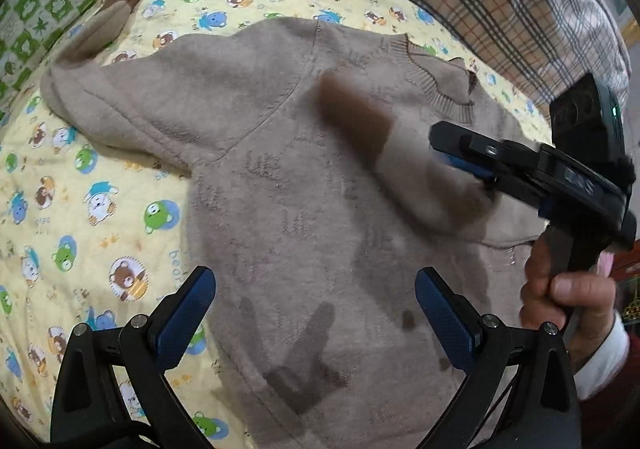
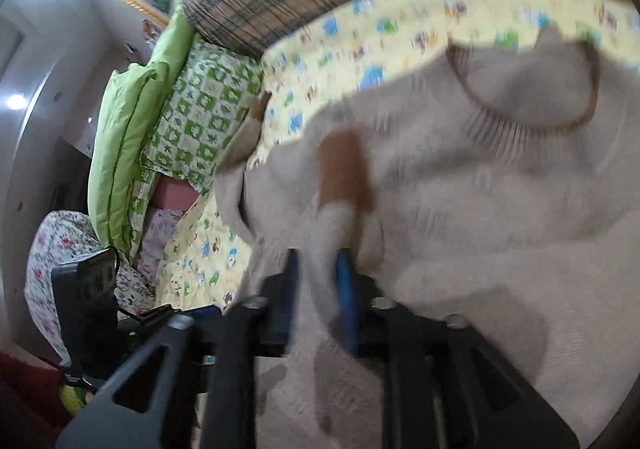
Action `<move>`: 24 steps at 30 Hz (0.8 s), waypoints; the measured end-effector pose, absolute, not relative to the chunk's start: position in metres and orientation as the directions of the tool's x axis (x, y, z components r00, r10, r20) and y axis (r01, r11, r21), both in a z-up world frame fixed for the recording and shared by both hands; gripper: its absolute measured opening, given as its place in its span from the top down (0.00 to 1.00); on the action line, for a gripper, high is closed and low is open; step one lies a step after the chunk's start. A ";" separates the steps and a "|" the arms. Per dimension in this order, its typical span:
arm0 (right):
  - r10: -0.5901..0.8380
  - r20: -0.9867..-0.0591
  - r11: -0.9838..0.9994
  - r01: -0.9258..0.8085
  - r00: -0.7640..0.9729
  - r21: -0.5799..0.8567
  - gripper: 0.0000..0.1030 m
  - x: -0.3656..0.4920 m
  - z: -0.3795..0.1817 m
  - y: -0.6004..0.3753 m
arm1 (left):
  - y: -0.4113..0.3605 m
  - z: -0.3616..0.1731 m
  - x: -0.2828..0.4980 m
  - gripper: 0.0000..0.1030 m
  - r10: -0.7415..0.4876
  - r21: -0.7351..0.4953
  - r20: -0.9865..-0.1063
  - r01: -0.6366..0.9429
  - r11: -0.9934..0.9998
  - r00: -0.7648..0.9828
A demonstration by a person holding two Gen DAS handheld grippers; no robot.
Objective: Fold small clothes
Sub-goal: 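Fold the held sleeve across the body toward the left tool, then release, then grasp the brown cuff of the other sleeve with the left tool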
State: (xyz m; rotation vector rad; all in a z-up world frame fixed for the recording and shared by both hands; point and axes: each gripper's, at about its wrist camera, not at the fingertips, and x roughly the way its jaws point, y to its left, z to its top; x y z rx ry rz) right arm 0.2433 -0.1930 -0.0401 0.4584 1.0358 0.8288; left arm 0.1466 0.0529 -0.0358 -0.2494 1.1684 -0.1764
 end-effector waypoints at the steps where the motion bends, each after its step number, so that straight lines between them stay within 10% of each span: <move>1: 0.784 -0.559 0.621 -0.377 0.271 0.688 0.43 0.241 -0.039 -0.191 | 0.052 -0.036 0.149 0.03 -0.284 -0.300 -0.879 0.019 0.954 0.383; 15: 0.621 -0.601 0.751 -0.162 0.503 0.640 0.36 0.185 -0.020 -0.326 | 0.026 -0.074 0.250 0.06 -0.495 -0.550 -0.779 -0.040 0.834 0.384; 21: 0.570 -0.621 0.771 -0.089 0.539 0.630 0.36 0.183 -0.029 -0.350 | 0.004 -0.032 0.266 0.77 -0.572 -0.607 -0.666 0.099 0.789 0.479; 24: 0.549 -0.619 0.773 -0.058 0.562 0.632 0.36 0.187 -0.030 -0.357 | 0.013 -0.027 0.263 0.80 -0.544 -0.588 -0.671 0.086 0.804 0.503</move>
